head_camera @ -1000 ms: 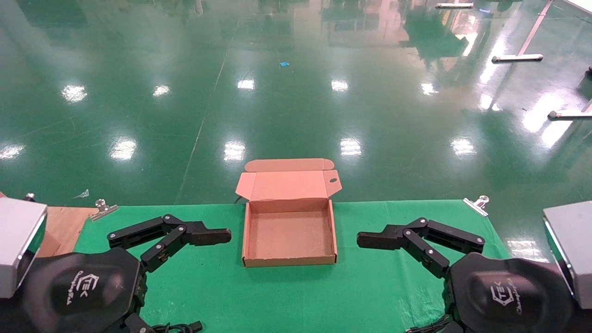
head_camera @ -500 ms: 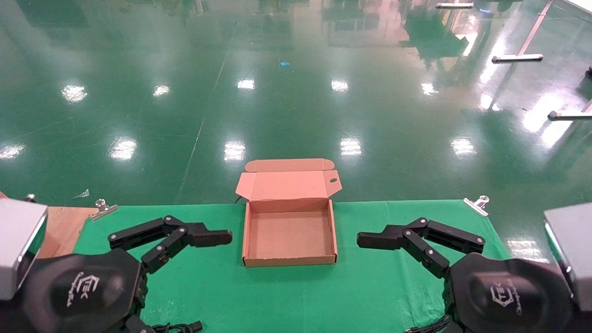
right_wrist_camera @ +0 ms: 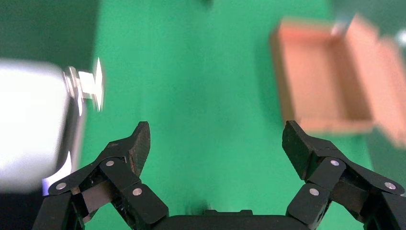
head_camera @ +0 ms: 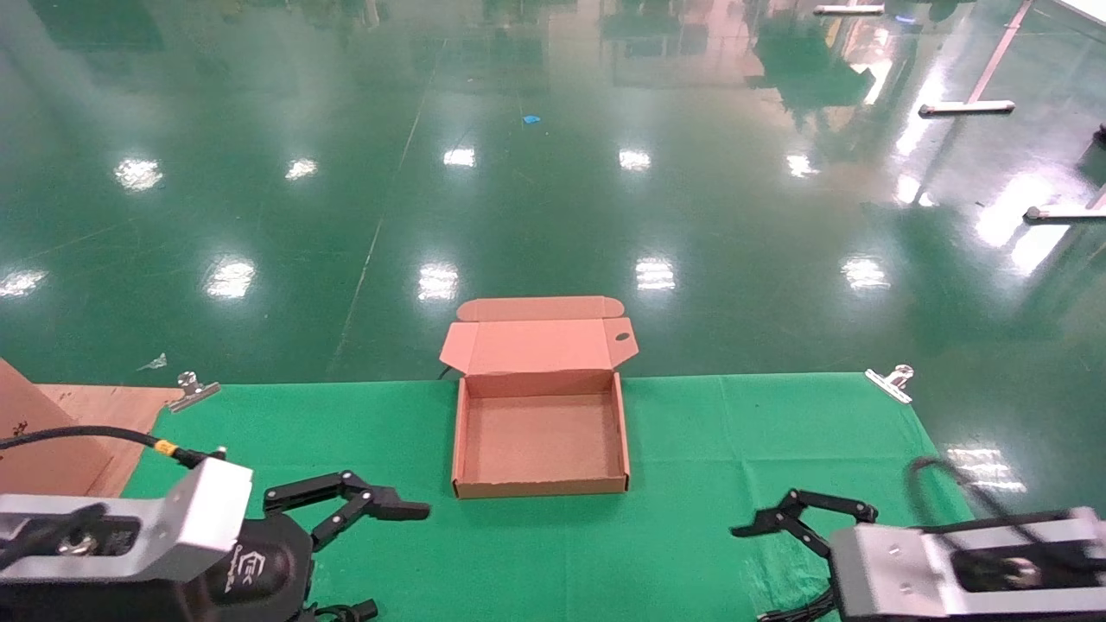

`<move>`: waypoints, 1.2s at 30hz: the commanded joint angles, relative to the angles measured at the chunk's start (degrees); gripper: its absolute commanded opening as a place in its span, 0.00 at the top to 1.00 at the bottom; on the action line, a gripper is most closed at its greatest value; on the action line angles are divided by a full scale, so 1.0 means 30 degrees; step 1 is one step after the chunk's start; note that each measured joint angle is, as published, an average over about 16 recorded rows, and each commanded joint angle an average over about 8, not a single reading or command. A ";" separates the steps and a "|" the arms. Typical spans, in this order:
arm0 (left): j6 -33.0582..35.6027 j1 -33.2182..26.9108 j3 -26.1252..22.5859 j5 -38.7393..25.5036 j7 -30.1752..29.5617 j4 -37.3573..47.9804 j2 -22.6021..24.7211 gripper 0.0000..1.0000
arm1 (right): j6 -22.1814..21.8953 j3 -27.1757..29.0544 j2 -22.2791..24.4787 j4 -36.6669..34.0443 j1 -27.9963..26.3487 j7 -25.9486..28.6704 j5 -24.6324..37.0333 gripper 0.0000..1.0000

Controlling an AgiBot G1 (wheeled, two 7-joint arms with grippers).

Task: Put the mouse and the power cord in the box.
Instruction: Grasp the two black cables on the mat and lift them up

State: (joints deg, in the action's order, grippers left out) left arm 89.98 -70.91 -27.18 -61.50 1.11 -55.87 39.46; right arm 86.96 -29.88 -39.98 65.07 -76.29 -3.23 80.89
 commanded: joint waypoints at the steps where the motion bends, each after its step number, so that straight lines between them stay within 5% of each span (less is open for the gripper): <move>1: 0.0148 -0.0533 -0.0674 -0.0871 0.0678 0.1040 0.0261 0.00 | 0.0005 -0.0813 -0.0444 -0.0494 -0.0748 -0.0746 0.2054 0.00; 8: -0.0446 -0.3002 -0.3113 -0.5534 0.3710 0.4513 0.0852 0.00 | -0.1326 -0.2862 -0.2643 -0.2833 -0.2780 -0.3262 0.7098 0.00; 15: -0.1629 -0.4599 -0.4665 -0.8983 0.6513 0.7716 0.2262 0.00 | -0.3199 -0.4179 -0.4506 -0.5166 -0.3298 -0.5454 0.9916 0.00; 36: -0.7846 -0.5008 -0.5386 -1.0755 1.0998 1.6324 0.6022 0.00 | -0.7130 -0.4629 -0.8802 -1.5824 -0.3392 -1.1549 1.0180 0.00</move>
State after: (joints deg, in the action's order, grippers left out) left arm 67.12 -85.77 -43.18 -93.46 33.91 -7.36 57.40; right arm 65.78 -43.71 -66.06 18.10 -86.53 -37.60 111.40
